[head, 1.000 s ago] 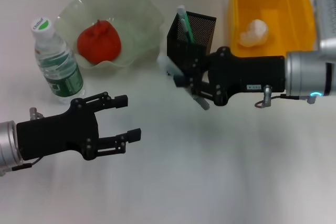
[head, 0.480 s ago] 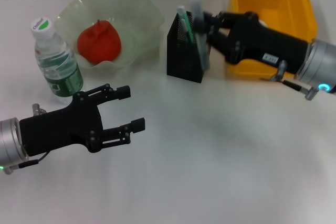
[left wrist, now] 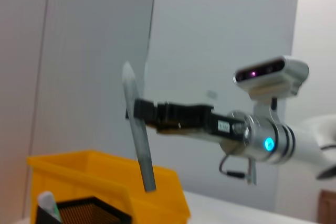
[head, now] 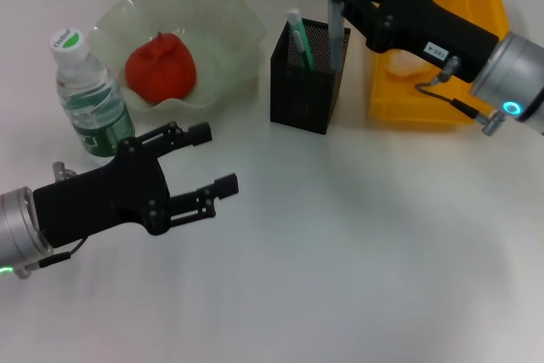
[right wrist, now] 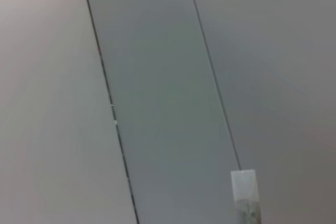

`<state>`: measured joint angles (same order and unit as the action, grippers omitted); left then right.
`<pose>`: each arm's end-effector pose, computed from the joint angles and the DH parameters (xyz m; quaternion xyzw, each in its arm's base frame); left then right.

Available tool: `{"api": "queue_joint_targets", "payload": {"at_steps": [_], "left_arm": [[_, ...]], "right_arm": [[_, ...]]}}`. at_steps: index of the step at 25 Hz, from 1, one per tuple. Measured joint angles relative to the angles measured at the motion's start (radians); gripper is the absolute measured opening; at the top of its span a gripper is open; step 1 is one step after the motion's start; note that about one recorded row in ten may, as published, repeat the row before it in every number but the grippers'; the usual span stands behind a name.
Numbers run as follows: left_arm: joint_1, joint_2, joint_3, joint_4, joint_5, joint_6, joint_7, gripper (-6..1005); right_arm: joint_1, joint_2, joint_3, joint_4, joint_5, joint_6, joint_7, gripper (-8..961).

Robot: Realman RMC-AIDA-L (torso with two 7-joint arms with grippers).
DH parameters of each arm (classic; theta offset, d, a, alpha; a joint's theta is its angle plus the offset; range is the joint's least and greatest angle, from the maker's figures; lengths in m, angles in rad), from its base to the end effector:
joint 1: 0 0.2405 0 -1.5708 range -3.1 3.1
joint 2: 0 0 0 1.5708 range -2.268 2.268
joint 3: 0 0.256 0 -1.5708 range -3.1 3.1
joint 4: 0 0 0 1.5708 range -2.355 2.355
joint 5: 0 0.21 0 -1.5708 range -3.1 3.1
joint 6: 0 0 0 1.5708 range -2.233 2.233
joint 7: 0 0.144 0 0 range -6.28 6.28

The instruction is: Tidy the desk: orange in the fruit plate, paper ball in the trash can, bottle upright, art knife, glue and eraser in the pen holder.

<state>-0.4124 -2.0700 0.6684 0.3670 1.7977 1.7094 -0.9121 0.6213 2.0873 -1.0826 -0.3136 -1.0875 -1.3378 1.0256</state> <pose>-0.2801 0.2675 -0.0218 -0.9063 -0.1351 -0.3703 0.1527 0.2079 0.3692 -0.0297 -0.8424 0.1966 0.4403 0.2403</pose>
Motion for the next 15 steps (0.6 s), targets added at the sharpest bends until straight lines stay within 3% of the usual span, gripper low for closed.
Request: {"api": "queue_joint_targets", "payload": {"at_steps": [15], "left_arm": [[0.003, 0.0, -0.009, -0.054, -0.089, -0.048, 0.044, 800]], "right_arm": [[0.077, 0.005, 0.003, 0.099, 0.058, 0.127, -0.159, 138]]}}
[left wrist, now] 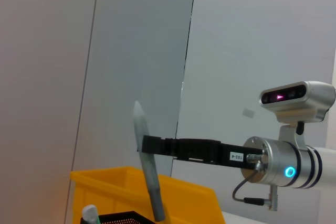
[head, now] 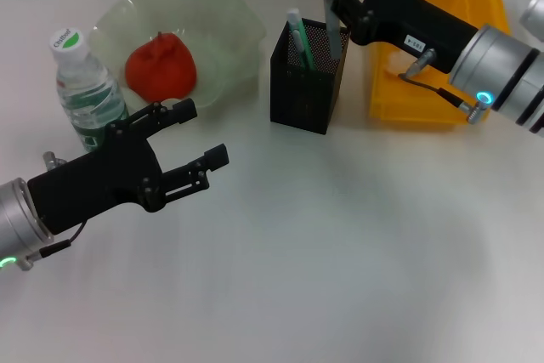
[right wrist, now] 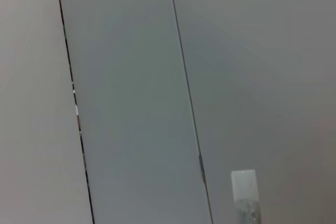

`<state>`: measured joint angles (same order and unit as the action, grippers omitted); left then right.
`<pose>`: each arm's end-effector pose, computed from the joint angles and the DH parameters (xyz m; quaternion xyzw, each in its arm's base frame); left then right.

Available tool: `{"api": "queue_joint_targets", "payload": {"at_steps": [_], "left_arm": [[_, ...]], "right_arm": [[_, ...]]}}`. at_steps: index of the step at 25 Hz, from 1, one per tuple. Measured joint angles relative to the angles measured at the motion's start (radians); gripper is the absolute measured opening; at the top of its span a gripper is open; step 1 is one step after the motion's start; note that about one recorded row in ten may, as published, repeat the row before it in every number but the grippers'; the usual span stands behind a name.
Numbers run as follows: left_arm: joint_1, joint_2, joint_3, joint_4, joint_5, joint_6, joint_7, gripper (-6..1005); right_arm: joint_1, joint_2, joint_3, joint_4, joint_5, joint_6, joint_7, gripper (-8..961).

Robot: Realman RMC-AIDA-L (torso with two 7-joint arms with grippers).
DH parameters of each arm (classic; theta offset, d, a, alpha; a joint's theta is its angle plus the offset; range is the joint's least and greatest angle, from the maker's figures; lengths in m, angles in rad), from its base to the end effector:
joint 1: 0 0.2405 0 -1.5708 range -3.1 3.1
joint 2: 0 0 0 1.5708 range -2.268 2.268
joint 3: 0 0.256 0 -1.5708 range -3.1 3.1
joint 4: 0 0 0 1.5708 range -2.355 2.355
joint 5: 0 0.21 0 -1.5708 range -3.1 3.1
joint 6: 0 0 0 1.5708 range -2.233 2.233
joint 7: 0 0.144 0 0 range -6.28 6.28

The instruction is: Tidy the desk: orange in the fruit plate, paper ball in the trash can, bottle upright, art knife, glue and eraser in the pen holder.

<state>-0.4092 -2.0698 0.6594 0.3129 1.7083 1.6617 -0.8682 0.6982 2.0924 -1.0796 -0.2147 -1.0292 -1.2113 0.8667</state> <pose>-0.2835 0.2733 -0.0219 -0.8873 -0.1492 -0.3875 0.2010 0.2077 0.3875 -0.0444 -0.8490 0.1846 0.3968 0.2960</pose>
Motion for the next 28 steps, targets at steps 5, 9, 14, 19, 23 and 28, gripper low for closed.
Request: {"api": "queue_joint_targets", "payload": {"at_steps": [5, 9, 14, 19, 23, 28], "left_arm": [[-0.002, 0.0, 0.003, 0.0, -0.001, -0.001, 0.0, 800], [-0.003, 0.001, 0.004, 0.0, -0.001, -0.001, 0.0, 800], [-0.002, 0.001, 0.002, 0.0, -0.001, -0.001, -0.001, 800], [0.001, 0.002, 0.0, 0.0, -0.001, 0.0, -0.004, 800], [0.002, 0.002, 0.0, 0.0, -0.001, 0.0, -0.007, 800], [0.004, 0.002, 0.0, 0.0, -0.001, 0.0, -0.01, 800]], "right_arm": [[0.024, 0.0, -0.013, 0.017, 0.001, 0.025, -0.003, 139], [0.045, 0.0, -0.016, 0.034, -0.005, 0.068, 0.004, 139], [0.046, 0.0, -0.025, 0.034, -0.005, 0.076, 0.007, 174], [0.045, 0.0, -0.027, 0.034, -0.006, 0.074, 0.007, 322], [0.037, 0.0, -0.028, 0.03, -0.006, 0.062, 0.008, 511], [0.031, 0.0, -0.028, 0.03, -0.004, 0.04, 0.008, 636]]}}
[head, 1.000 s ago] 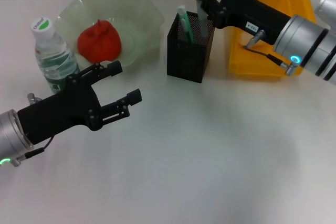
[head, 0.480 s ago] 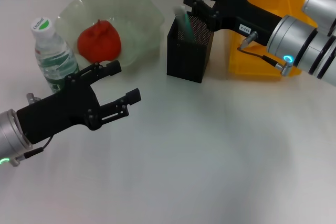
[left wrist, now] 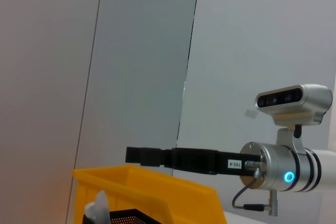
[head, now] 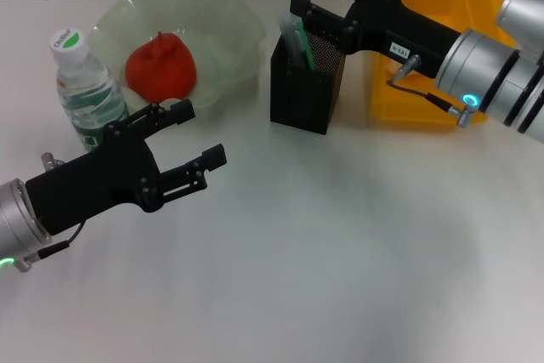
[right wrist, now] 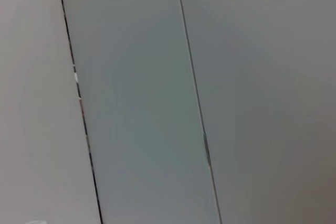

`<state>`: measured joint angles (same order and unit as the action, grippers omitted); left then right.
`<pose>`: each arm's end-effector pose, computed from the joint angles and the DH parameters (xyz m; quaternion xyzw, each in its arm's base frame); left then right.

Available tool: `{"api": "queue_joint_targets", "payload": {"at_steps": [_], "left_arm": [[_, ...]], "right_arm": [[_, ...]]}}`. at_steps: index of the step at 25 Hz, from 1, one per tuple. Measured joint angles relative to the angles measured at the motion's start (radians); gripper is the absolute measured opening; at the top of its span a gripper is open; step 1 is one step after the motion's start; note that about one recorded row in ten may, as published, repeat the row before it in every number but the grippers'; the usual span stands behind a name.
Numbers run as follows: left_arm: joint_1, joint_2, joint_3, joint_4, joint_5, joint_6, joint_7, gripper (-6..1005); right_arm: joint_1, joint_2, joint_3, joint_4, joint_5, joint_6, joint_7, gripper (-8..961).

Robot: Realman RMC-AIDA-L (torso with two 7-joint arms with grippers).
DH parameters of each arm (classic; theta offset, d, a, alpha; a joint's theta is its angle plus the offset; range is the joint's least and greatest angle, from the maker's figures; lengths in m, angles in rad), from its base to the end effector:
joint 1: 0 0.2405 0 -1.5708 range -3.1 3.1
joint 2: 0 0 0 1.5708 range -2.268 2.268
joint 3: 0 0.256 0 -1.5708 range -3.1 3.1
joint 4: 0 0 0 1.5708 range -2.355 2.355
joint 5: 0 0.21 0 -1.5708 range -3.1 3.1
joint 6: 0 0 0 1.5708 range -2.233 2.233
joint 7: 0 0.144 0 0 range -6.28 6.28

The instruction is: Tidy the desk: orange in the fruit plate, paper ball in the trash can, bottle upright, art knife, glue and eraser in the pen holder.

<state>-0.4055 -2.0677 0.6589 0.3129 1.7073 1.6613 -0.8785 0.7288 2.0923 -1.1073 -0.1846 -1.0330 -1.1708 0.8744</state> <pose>-0.2850 0.2726 -0.0210 -0.8862 -0.1552 -0.3876 0.2009 0.2052 0.3901 -0.0547 -0.8600 0.1931 0.3763 0.2857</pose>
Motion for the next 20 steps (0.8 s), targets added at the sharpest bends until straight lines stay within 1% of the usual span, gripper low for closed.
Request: {"api": "queue_joint_targets", "payload": {"at_steps": [11, 13, 14, 15, 17, 18, 19, 20], "left_arm": [[0.006, 0.001, -0.002, 0.0, 0.002, -0.006, 0.001, 800], [0.007, 0.002, -0.002, 0.0, 0.002, -0.007, 0.001, 800], [0.007, 0.002, 0.0, 0.0, 0.003, -0.007, 0.0, 800], [0.007, 0.002, 0.0, 0.0, 0.003, -0.007, 0.0, 800], [0.006, 0.002, 0.003, 0.0, 0.005, -0.007, 0.0, 800], [0.005, 0.003, 0.005, 0.001, 0.006, -0.006, 0.0, 800], [0.002, 0.004, 0.009, 0.001, 0.007, -0.005, 0.0, 800], [0.002, 0.004, 0.009, 0.001, 0.007, -0.005, 0.0, 800]], "right_arm": [[-0.038, -0.004, 0.016, -0.033, 0.005, -0.09, 0.033, 722], [-0.058, -0.006, 0.017, -0.054, 0.005, -0.128, 0.047, 726], [-0.079, -0.009, 0.017, -0.072, 0.005, -0.184, 0.061, 726], [-0.079, -0.009, 0.017, -0.072, 0.005, -0.184, 0.061, 727], [-0.105, -0.013, 0.012, -0.092, 0.0, -0.254, 0.079, 727], [-0.12, -0.017, 0.008, -0.107, -0.007, -0.289, 0.09, 727], [-0.146, -0.028, 0.006, -0.137, -0.037, -0.342, 0.117, 727], [-0.146, -0.028, 0.006, -0.137, -0.037, -0.342, 0.117, 726]]}}
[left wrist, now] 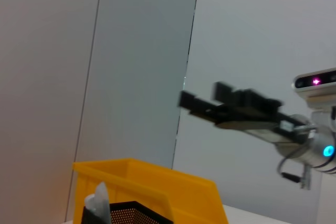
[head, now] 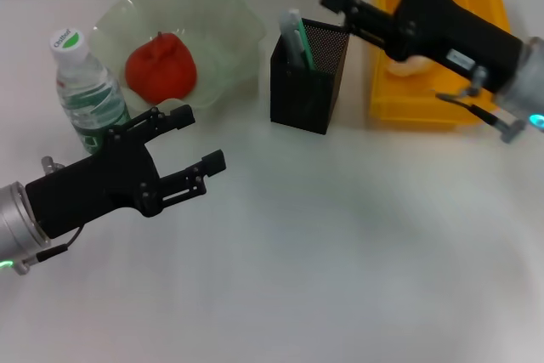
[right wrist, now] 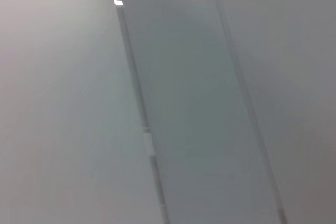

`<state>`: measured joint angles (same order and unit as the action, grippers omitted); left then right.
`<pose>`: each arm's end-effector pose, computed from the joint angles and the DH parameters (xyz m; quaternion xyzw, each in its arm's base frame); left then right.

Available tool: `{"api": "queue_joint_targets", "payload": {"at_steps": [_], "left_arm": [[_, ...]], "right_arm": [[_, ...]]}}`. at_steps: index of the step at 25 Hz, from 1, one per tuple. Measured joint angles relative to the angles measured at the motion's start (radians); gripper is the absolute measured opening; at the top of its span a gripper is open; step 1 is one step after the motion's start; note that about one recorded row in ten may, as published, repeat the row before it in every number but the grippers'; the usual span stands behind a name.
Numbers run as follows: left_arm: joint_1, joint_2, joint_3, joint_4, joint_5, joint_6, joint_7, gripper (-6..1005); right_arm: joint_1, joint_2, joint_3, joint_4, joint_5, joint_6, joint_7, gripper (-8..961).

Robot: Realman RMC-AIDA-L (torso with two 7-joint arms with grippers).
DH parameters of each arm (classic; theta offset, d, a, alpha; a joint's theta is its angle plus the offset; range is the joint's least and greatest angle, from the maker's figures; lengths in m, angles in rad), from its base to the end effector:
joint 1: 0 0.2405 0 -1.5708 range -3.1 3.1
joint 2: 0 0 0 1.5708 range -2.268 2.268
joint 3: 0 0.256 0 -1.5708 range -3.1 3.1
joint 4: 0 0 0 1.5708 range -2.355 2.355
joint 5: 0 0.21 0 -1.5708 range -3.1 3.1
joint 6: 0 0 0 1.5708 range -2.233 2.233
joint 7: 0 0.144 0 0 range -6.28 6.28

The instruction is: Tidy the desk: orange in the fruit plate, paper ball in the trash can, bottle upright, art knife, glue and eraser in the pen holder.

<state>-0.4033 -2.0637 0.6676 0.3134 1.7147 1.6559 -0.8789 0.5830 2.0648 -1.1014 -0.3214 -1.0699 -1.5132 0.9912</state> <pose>-0.2871 0.2716 -0.0215 -0.8900 -0.1558 -0.3804 0.1976 0.2065 0.3481 -0.0142 -0.8401 0.1447 0.4798 0.2078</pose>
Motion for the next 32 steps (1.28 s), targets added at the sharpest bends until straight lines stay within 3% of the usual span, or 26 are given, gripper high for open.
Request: {"api": "queue_joint_targets", "payload": {"at_steps": [6, 12, 17, 25, 32], "left_arm": [[-0.003, 0.004, 0.064, 0.012, 0.001, 0.007, -0.009, 800], [-0.006, 0.013, 0.124, 0.014, 0.001, 0.015, -0.019, 800], [-0.006, 0.022, 0.168, 0.036, 0.003, 0.017, -0.065, 800], [-0.008, 0.027, 0.168, 0.061, 0.041, 0.029, -0.108, 800], [-0.002, 0.03, 0.165, 0.061, 0.05, 0.031, -0.107, 800]], "right_arm": [[-0.042, -0.047, 0.008, -0.063, -0.26, -0.142, 0.076, 726], [-0.043, -0.064, 0.009, -0.065, -0.412, -0.16, 0.096, 727], [-0.044, -0.059, 0.009, -0.069, -0.49, -0.121, 0.101, 728], [-0.048, -0.045, 0.0, -0.074, -0.516, -0.083, 0.095, 729], [-0.046, -0.034, 0.004, -0.086, -0.525, -0.063, 0.082, 806]]}}
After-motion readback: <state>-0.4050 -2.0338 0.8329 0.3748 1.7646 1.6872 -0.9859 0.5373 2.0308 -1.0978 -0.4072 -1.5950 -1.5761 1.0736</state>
